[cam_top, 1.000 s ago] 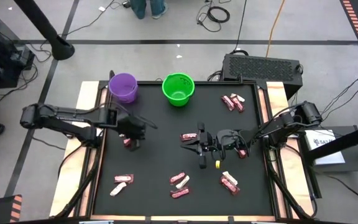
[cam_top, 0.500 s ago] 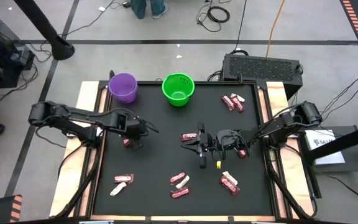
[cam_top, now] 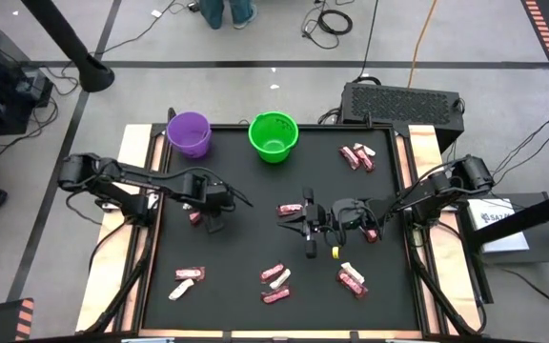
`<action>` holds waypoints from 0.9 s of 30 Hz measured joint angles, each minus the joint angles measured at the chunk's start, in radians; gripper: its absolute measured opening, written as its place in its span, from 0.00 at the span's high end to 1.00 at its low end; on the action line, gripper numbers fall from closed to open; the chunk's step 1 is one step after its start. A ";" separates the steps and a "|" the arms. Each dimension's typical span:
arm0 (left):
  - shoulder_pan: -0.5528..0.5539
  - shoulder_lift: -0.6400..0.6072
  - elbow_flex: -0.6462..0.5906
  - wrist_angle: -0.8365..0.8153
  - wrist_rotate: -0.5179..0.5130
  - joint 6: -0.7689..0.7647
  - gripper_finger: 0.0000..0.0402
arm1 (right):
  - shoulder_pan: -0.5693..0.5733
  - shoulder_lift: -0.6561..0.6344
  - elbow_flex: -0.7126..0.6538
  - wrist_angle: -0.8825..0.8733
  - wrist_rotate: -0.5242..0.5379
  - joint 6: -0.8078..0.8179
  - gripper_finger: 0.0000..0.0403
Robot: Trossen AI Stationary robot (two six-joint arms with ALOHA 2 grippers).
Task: Sort candy by brand, put in halloween buckets
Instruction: Put the brown chocolate bar into the purple bucket
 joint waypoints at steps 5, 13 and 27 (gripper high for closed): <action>0.000 0.000 0.000 0.016 -0.027 0.005 0.71 | 0.000 0.000 0.000 -0.003 -0.003 0.003 1.00; -0.003 0.000 0.001 0.068 -0.063 0.097 0.62 | 0.000 0.000 0.000 -0.003 -0.004 0.003 1.00; 0.000 0.147 0.001 -0.008 -0.078 0.029 0.62 | 0.000 0.000 0.000 -0.006 -0.005 0.003 1.00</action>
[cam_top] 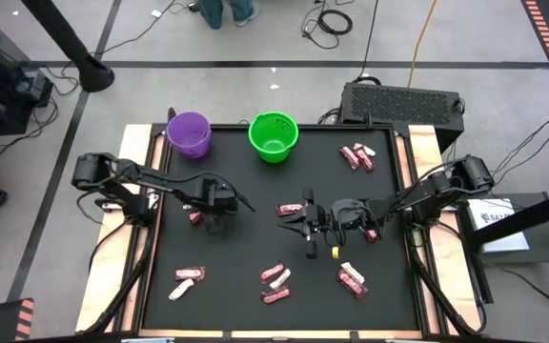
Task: Sort candy by brand, put in halloween buckets
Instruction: Put the brown chocolate bar into the purple bucket
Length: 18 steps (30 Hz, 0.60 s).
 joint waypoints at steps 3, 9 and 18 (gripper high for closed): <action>0.000 0.027 0.004 -0.005 -0.007 0.017 0.62 | 0.000 0.000 0.000 0.000 0.000 0.000 1.00; 0.000 0.040 0.006 -0.052 -0.014 0.024 0.62 | 0.000 0.000 0.000 -0.004 0.000 0.000 1.00; 0.002 0.039 0.003 -0.066 0.028 0.008 0.71 | 0.000 0.000 0.000 -0.007 0.000 0.000 1.00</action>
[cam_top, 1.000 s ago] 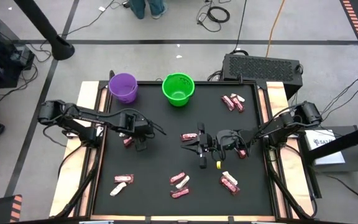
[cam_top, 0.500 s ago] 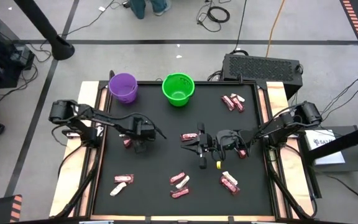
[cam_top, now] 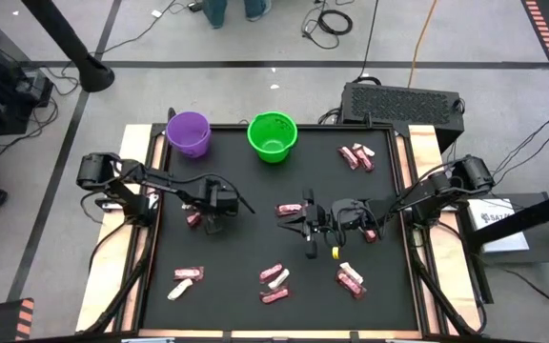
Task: Sort candy by brand, put in halloween buckets
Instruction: Put the brown chocolate bar into the purple bucket
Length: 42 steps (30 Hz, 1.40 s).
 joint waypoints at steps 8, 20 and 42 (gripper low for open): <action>0.022 0.002 0.003 -0.038 0.011 -0.010 0.98 | 0.000 0.000 0.000 -0.001 0.000 0.014 1.00; 0.024 -0.101 0.170 -0.137 -0.067 0.026 1.00 | 0.000 0.000 0.000 -0.005 0.000 0.019 1.00; 0.678 -0.244 0.305 0.043 -0.352 0.466 1.00 | 0.000 0.000 0.000 -0.016 0.001 0.016 1.00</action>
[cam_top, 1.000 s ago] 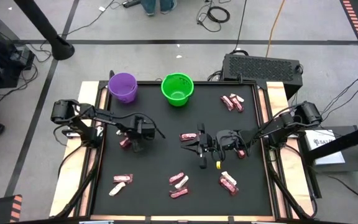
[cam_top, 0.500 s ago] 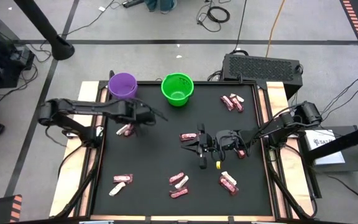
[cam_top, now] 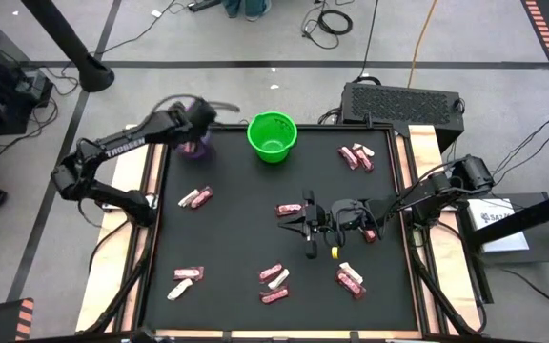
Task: Sort candy by brand, put in halloween buckets
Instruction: Put the brown chocolate bar into the purple bucket
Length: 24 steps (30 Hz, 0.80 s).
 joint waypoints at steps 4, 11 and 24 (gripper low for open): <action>0.095 0.004 0.000 0.079 0.023 0.033 1.00 | 0.000 0.000 0.000 -0.001 0.000 0.000 1.00; 0.158 0.016 0.000 0.123 0.038 0.066 0.94 | 0.000 0.000 0.000 -0.021 0.000 0.003 1.00; 0.129 0.015 0.000 0.107 0.106 -0.004 0.78 | 0.000 0.000 0.000 -0.023 0.000 0.003 1.00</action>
